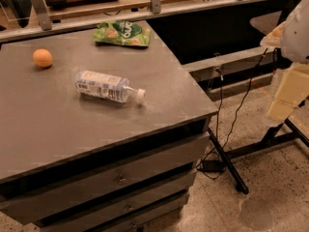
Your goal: Move blue plastic bottle near orange
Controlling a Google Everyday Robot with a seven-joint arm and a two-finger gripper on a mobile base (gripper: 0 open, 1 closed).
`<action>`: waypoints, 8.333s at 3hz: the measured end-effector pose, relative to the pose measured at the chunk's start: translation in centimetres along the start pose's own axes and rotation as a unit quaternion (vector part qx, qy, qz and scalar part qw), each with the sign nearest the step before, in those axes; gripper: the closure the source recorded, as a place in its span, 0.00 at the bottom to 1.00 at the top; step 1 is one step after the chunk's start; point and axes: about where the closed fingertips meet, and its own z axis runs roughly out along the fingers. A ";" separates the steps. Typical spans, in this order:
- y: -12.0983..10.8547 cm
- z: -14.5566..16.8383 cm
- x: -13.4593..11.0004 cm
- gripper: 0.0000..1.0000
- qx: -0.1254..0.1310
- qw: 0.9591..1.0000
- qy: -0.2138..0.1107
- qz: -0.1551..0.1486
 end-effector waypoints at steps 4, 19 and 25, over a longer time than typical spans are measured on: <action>-2.5 0.9 -0.5 0.00 0.043 0.978 -0.195 0.052; -5.1 20.9 -32.1 1.00 -0.039 0.898 -0.426 0.101; -11.7 25.8 -40.1 1.00 -0.015 0.930 -0.358 0.079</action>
Offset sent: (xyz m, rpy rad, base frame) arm 0.0106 0.0084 0.0143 0.1239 -0.0645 0.0058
